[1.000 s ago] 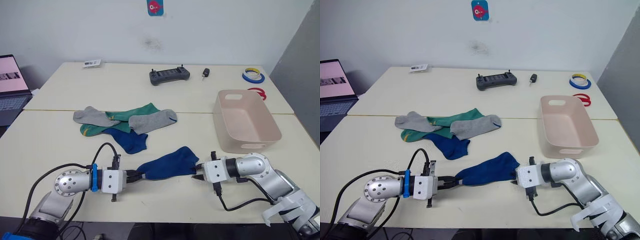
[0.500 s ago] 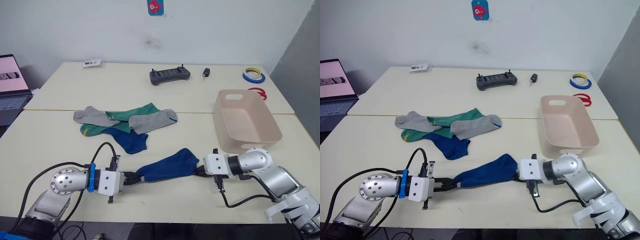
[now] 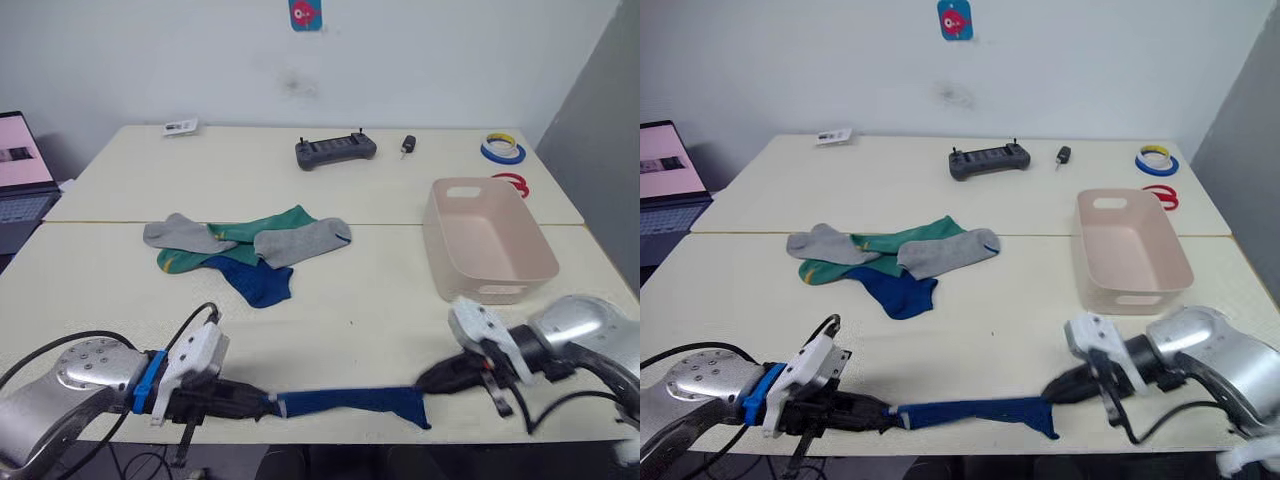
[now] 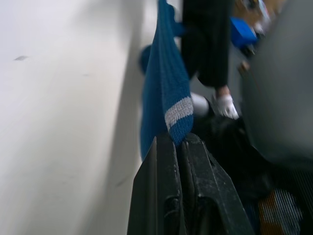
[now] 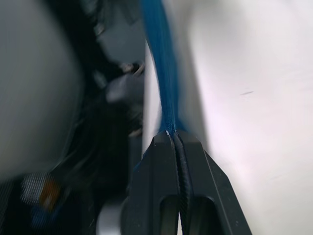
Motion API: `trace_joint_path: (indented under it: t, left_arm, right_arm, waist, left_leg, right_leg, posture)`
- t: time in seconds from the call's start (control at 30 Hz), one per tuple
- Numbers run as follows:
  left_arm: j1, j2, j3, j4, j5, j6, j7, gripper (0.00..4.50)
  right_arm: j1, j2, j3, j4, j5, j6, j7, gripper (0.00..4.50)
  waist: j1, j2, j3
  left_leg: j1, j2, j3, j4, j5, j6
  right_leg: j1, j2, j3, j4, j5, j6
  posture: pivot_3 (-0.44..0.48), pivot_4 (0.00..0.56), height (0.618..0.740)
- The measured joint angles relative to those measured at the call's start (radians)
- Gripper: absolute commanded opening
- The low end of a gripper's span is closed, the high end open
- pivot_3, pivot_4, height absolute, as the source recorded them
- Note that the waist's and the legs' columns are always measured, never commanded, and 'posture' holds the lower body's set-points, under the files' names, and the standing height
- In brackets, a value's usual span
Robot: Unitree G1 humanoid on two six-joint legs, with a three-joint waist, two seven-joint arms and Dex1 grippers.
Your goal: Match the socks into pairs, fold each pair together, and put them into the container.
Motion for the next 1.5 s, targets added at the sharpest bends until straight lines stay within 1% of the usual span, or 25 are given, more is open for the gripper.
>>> trace_joint_path:
  t: [0.1,0.2,0.3,0.37,0.47,0.5,0.63,0.83,1.07,1.17,1.27,1.4,1.5]
  left_arm:
    - [-0.053,-0.07,-0.035,0.072,0.024,0.067,0.044,0.0]
    - [-0.121,-0.143,-0.061,0.159,0.065,0.123,0.1,0.0]
    - [-0.168,-0.174,-0.077,0.209,0.103,0.162,0.125,0.0]
    - [-0.192,-0.191,-0.078,0.225,0.116,0.179,0.132,0.0]
    - [-0.223,-0.198,-0.079,0.236,0.141,0.213,0.148,0.0]
    - [-0.229,-0.199,-0.079,0.236,0.145,0.222,0.15,0.0]
    - [-0.265,-0.214,-0.079,0.235,0.146,0.278,0.163,0.0]
    - [-0.295,-0.22,-0.075,0.231,0.149,0.324,0.175,0.0]
    - [-0.309,-0.219,-0.075,0.22,0.155,0.354,0.182,0.0]
    - [-0.313,-0.215,-0.076,0.21,0.158,0.368,0.18,0.0]
    - [-0.313,-0.199,-0.076,0.198,0.164,0.372,0.163,0.0]
    - [-0.308,-0.175,-0.076,0.199,0.184,0.363,0.144,0.0]
    - [-0.303,-0.177,-0.075,0.205,0.215,0.321,0.145,0.0]
  right_arm:
    - [-0.072,0.066,0.061,0.088,-0.041,0.033,-0.046,0.05]
    - [-0.153,0.157,0.12,0.194,-0.103,0.036,-0.099,0.05]
    - [-0.202,0.212,0.15,0.272,-0.16,0.021,-0.144,0.05]
    - [-0.216,0.227,0.151,0.304,-0.189,0.009,-0.165,0.05]
    - [-0.213,0.238,0.142,0.32,-0.196,-0.006,-0.182,0.65]
    - [-0.213,0.241,0.138,0.321,-0.198,-0.013,-0.187,0.96]
    - [-0.175,0.221,0.09,0.306,-0.201,-0.053,-0.195,2.44]
    - [-0.081,0.183,-0.004,0.217,-0.172,-0.097,-0.181,4.49]
    - [0.017,0.149,-0.089,0.15,-0.145,-0.212,-0.129,4.49]
    - [0.058,0.123,-0.089,0.112,-0.147,-0.24,-0.109,4.49]
    - [0.089,0.12,-0.086,0.09,-0.156,-0.265,-0.106,4.49]
    - [0.095,0.123,-0.085,0.085,-0.159,-0.286,-0.113,4.49]
    - [0.095,0.132,-0.085,0.085,-0.16,-0.295,-0.12,4.49]
  waist:
    - [0.001,-0.002,0.001]
    - [0.002,-0.002,0.001]
    - [0.002,-0.003,0.002]
    - [0.003,-0.003,0.002]
    - [0.003,-0.003,0.002]
    - [0.002,-0.003,0.002]
    - [0.004,-0.003,0.002]
    - [0.003,-0.003,0.002]
    - [0.003,-0.003,0.002]
    - [0.003,-0.003,0.002]
    - [0.002,-0.003,0.002]
    - [0.002,-0.003,0.002]
    - [0.003,-0.003,0.002]
  left_leg:
    - [-0.004,-0.001,-0.001,0.0,0.0,0.0]
    - [-0.007,-0.001,-0.001,0.0,0.0,0.0]
    - [-0.007,-0.001,-0.001,0.0,0.0,0.0]
    - [-0.007,-0.001,-0.001,0.0,0.0,0.0]
    - [-0.007,-0.001,-0.001,0.0,0.0,0.0]
    - [-0.007,-0.001,-0.001,0.0,0.0,0.0]
    - [-0.007,-0.001,-0.001,0.001,0.0,0.0]
    - [-0.007,-0.001,-0.001,0.001,0.0,0.0]
    - [-0.006,-0.001,-0.001,0.001,0.0,0.0]
    - [-0.006,-0.001,-0.001,0.001,0.0,0.0]
    - [-0.006,-0.001,-0.001,0.001,0.0,0.0]
    - [-0.006,-0.001,-0.001,0.001,0.0,0.0]
    - [-0.006,-0.001,-0.001,0.001,0.0,0.0]
  right_leg:
    - [-0.003,-0.001,-0.001,0.0,0.0,0.0]
    - [-0.006,-0.001,-0.001,0.0,0.0,0.0]
    - [-0.007,-0.001,-0.001,0.0,0.0,0.0]
    - [-0.007,-0.002,-0.001,0.0,0.0,0.0]
    - [-0.006,-0.002,-0.001,0.0,0.0,0.0]
    - [-0.007,-0.002,-0.001,0.001,0.0,0.0]
    - [-0.006,-0.002,-0.001,0.003,0.0,0.0]
    - [-0.007,-0.002,-0.001,0.003,0.0,0.0]
    - [-0.006,-0.002,-0.001,0.003,0.0,0.0]
    - [-0.006,-0.002,-0.001,0.003,0.0,0.0]
    - [-0.006,-0.002,-0.001,0.003,0.0,0.0]
    - [-0.006,-0.002,-0.001,0.004,0.0,0.0]
    - [-0.006,-0.002,0.0,0.003,0.0,0.0]
  posture:
    - [0.0,0.15,0.74]
    - [0.0,0.15,0.74]
    - [0.0,0.15,0.74]
    - [0.0,0.15,0.74]
    - [0.0,0.15,0.74]
    - [0.0,0.15,0.74]
    - [0.0,0.15,0.74]
    - [0.0,0.15,0.74]
    - [0.0,0.15,0.74]
    - [0.0,0.15,0.74]
    - [0.0,0.15,0.74]
    - [0.0,0.15,0.74]
    - [0.0,0.15,0.74]
